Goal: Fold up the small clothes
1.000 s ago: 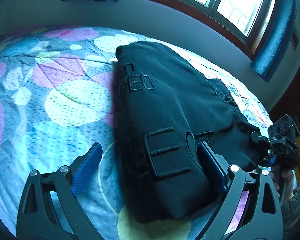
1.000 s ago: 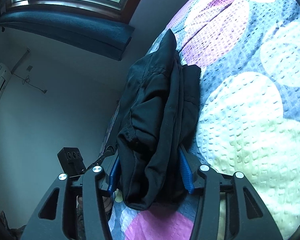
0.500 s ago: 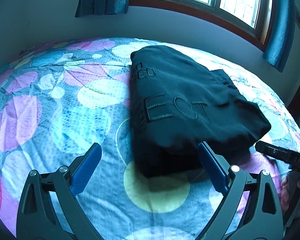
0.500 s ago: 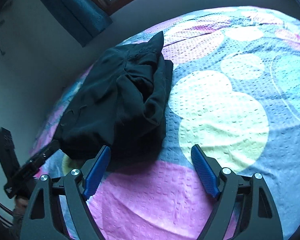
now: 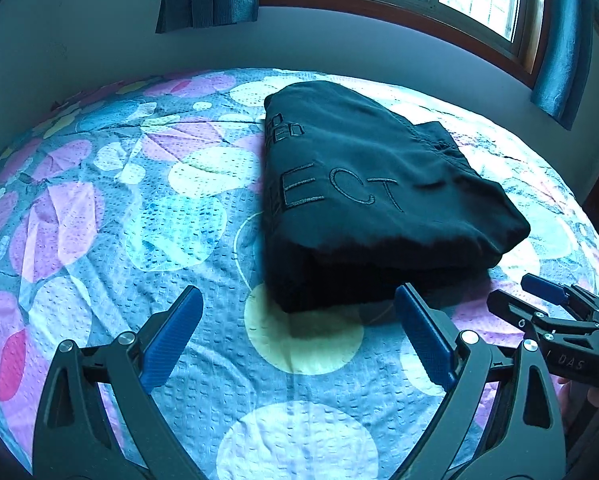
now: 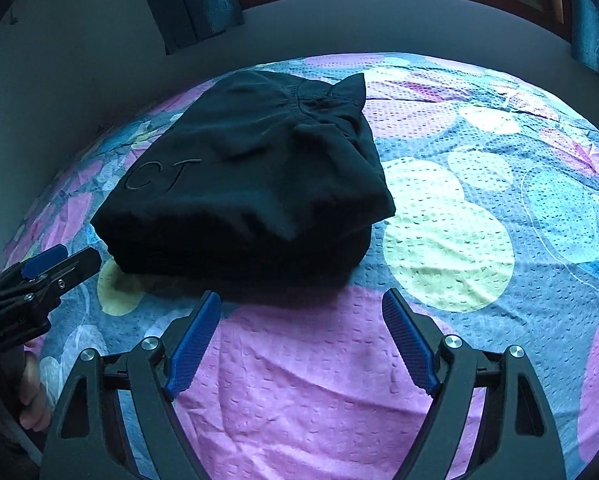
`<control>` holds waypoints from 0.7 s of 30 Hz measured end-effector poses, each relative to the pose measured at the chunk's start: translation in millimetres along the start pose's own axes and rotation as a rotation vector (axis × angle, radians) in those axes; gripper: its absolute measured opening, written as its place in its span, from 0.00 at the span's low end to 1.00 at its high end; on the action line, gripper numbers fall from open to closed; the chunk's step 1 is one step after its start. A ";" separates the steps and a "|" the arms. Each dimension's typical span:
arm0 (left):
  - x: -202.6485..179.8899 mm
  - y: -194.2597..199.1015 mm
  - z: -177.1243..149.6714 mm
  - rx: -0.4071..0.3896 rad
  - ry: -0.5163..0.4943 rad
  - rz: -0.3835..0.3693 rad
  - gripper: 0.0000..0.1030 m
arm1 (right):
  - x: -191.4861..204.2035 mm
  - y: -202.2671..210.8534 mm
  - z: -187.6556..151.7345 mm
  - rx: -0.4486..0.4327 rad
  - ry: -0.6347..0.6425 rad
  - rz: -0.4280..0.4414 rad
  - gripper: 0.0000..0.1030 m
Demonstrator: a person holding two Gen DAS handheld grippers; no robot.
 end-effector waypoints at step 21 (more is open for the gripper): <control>0.3 0.6 -4.4 0.000 -0.002 0.067 0.94 | 5.0 -4.1 -1.2 0.005 -0.016 0.014 0.79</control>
Point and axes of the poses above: each gripper's, at about its wrist camera, not at the fingertips, and y roughly against the way its jaws point, x to its left, z to its top, the point moved 7 cm from there along -y, roughly the way its jaws point, and after that the axes turned 6 degrees about z, right-handed, at the moved point
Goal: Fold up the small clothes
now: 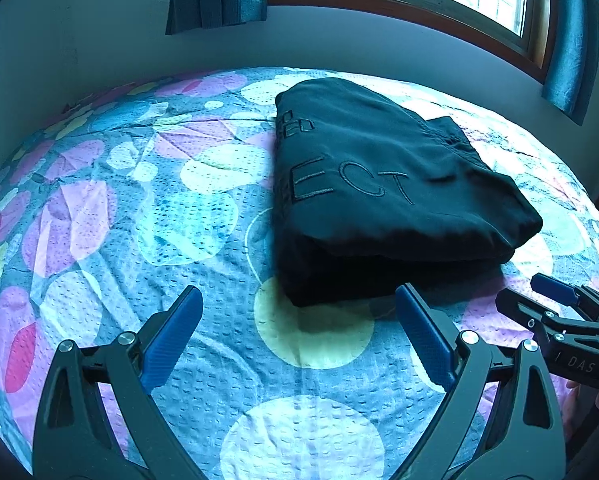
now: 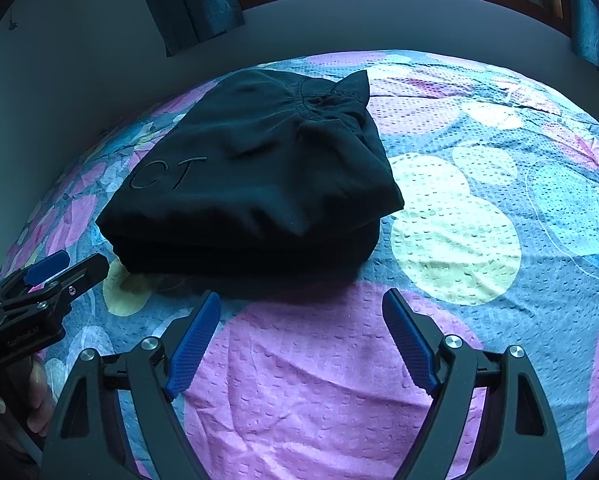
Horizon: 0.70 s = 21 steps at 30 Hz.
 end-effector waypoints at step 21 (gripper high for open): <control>-2.9 7.3 3.6 -0.027 -0.026 0.016 0.94 | 2.8 -3.3 -6.0 0.013 -0.002 0.003 0.79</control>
Point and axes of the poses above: each gripper's, at about its wrist camera, not at the fingertips, and y roughly against the way its jaws point, x to its left, z to its top, the point moved 7 cm from there along -y, roughly the way its jaws point, and after that the axes turned 6 degrees about z, right-handed, at the moved point
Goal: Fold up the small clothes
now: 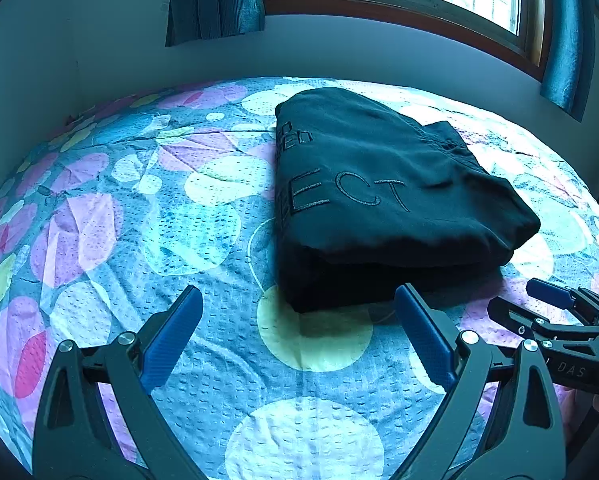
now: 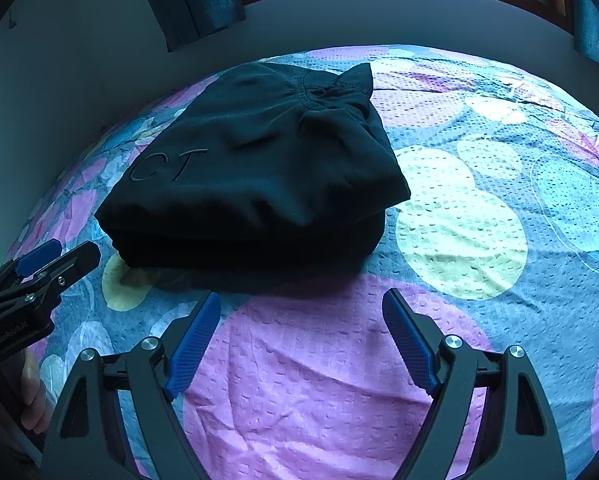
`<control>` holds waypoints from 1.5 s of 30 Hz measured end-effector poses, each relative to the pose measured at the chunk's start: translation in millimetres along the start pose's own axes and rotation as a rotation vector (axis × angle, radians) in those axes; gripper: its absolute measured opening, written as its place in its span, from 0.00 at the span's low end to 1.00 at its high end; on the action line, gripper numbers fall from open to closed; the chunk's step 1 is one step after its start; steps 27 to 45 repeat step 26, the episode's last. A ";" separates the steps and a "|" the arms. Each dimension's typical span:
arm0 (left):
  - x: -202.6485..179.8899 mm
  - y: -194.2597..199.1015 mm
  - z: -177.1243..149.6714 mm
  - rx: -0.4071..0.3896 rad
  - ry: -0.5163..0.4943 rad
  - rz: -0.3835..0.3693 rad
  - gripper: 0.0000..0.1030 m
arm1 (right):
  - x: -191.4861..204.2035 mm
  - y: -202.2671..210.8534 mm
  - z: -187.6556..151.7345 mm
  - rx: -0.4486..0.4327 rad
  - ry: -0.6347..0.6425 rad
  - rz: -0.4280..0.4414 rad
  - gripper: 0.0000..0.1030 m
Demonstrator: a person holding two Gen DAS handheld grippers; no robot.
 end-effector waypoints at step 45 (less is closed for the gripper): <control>20.6 2.0 8.6 -0.046 0.011 0.104 0.98 | 2.3 -1.0 -3.7 0.003 -0.012 0.010 0.80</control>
Point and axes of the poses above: each gripper's, at about its wrist camera, not at the fingertips, and y roughly against the way its jaws point, x to its left, z to its top, the point moved 7 cm from there along -y, roughly the way its jaws point, and after that the axes turned 6 degrees about z, right-handed, at the moved point
